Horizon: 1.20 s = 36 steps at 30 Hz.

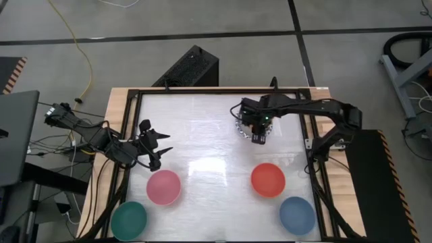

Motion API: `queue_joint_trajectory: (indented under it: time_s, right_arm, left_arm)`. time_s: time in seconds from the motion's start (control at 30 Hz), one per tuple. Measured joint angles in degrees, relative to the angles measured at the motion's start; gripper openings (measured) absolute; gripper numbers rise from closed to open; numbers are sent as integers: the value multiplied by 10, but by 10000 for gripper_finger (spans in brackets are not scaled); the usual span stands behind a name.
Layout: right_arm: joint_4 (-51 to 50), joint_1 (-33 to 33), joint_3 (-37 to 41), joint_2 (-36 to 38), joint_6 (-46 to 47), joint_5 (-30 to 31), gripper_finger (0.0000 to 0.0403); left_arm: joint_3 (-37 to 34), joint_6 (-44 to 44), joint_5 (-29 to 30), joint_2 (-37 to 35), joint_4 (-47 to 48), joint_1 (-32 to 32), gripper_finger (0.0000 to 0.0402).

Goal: Nest bowls inside each other
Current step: Stack the light orange bowl on top of the gray bowl

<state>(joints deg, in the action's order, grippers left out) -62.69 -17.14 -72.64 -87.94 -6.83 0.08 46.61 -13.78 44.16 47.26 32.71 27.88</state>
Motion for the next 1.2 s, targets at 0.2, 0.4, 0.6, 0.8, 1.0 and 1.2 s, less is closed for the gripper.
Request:
queue_joint_trajectory:
  time_s: [0.2, 0.4, 0.6, 0.8, 1.0, 1.2]
  right_arm:
    - [-7, 18, 0, 75, 56, 49, 129]
    - [-6, 96, 59, 127, 150, 255, 67]
    - [31, 197, 132, 130, 191, 410, 11]
    - [69, 244, 169, 108, 205, 479, 9]
    - [100, 238, 182, 73, 205, 481, 5]
    - [117, 222, 186, 42, 201, 482, 5]
  left_arm:
    - [0, -6, 0, 0, 0, 0, 204]
    - [0, -13, 0, 0, 0, 0, 204]
    - [0, -14, 1, 0, 0, 0, 204]
    - [0, -25, 2, 0, 0, 0, 204]
    - [0, -29, 15, 20, 0, 1, 204]
    - [0, -16, 16, 35, 0, 1, 204]
